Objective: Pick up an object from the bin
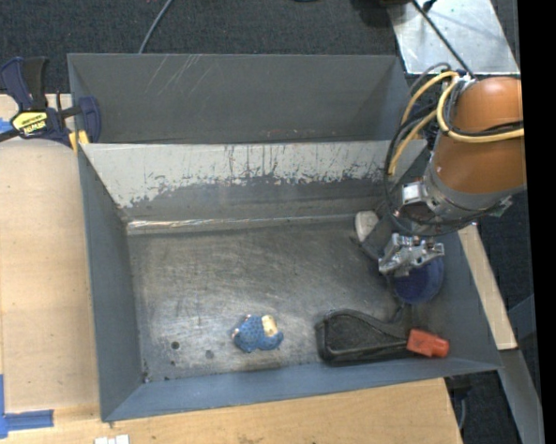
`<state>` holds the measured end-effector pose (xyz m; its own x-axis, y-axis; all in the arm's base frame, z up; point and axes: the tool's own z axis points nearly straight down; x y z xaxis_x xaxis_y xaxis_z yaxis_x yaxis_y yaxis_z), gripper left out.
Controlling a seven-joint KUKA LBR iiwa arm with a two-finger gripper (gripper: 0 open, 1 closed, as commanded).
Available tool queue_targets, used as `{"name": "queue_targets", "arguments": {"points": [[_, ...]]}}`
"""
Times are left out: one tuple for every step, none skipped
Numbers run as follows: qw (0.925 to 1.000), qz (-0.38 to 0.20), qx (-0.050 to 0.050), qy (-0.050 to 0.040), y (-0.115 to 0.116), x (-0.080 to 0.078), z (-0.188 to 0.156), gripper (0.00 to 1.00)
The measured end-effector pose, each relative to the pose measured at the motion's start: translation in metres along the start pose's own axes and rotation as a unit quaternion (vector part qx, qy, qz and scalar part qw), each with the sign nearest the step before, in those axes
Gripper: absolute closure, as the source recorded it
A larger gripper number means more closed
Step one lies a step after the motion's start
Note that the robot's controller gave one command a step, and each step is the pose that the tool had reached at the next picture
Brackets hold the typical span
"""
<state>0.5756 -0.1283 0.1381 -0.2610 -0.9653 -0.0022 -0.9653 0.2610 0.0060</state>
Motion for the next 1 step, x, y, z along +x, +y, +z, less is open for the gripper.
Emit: {"name": "queue_targets", "arguments": {"points": [[0.9999, -0.013, 0.009, 0.0002, -0.0069, -0.0055, -0.0846, 1.0]]}}
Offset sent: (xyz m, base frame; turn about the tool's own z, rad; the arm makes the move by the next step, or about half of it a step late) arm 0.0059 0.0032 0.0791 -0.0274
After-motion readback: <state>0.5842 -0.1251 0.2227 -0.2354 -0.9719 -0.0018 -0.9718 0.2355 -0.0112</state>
